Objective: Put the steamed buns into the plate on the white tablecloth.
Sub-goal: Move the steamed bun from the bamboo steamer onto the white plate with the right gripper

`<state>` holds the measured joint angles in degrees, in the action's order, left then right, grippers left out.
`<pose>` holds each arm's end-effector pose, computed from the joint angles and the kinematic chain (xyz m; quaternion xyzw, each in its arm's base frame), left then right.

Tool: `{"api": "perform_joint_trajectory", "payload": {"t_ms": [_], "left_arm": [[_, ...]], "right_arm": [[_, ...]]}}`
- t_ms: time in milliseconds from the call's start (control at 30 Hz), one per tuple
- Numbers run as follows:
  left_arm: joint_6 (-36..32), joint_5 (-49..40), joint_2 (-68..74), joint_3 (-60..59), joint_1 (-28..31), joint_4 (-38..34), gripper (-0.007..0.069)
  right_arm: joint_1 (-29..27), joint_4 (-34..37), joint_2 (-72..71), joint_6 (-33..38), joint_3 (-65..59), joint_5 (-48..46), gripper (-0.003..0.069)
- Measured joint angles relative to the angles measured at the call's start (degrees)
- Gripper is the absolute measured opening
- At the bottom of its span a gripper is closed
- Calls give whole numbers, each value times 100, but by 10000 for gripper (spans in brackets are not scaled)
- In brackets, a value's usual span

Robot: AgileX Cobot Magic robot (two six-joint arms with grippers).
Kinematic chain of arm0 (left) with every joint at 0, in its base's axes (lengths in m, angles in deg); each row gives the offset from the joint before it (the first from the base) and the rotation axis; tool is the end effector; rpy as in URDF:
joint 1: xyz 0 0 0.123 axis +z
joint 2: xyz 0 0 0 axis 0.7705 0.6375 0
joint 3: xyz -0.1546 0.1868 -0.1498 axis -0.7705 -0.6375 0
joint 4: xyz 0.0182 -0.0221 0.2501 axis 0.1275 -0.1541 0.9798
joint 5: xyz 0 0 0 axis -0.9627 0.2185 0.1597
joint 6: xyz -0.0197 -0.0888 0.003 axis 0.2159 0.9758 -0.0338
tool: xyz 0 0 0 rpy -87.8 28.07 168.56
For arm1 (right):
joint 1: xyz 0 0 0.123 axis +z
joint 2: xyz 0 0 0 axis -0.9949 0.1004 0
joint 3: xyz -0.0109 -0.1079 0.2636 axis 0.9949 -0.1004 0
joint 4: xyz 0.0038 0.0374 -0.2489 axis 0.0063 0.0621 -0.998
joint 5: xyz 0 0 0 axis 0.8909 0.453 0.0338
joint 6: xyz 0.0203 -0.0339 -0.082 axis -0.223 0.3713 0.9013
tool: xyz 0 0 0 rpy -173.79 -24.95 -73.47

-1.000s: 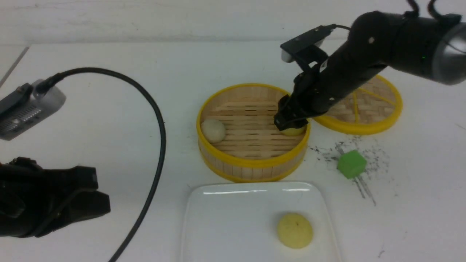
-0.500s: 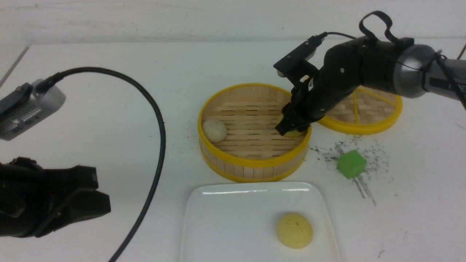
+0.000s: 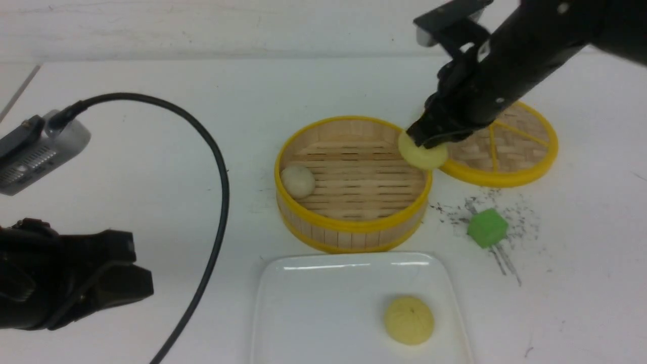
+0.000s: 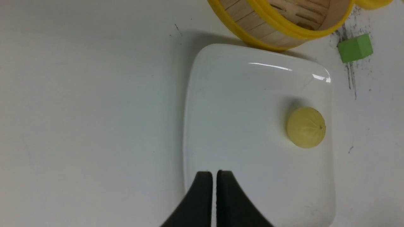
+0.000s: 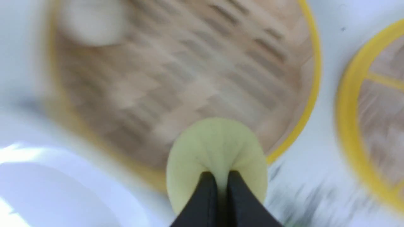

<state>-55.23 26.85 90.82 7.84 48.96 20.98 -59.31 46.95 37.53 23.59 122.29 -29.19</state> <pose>0.1525 -0.0431 0.3031 -0.0630 0.9284 -0.2561 0.2618 0.3295 0.1740 0.3367 -0.2929 0.9121 0.1403 0.2502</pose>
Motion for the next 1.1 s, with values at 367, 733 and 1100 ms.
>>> {"api": "perform_joint_trajectory", "payload": {"t_ms": [367,733,1100], "left_arm": [[6,-59,0,0,0,375,59],[73,-66,0,0,0,393,88],[84,-275,394,445,0,358,236]], "right_arm": [[1258,1805,-1371,454,-2982,197,23],[2181,1273,-880,470,-4173,2792,206],[2155,718,-1198,470,-3865,2341,465]]}}
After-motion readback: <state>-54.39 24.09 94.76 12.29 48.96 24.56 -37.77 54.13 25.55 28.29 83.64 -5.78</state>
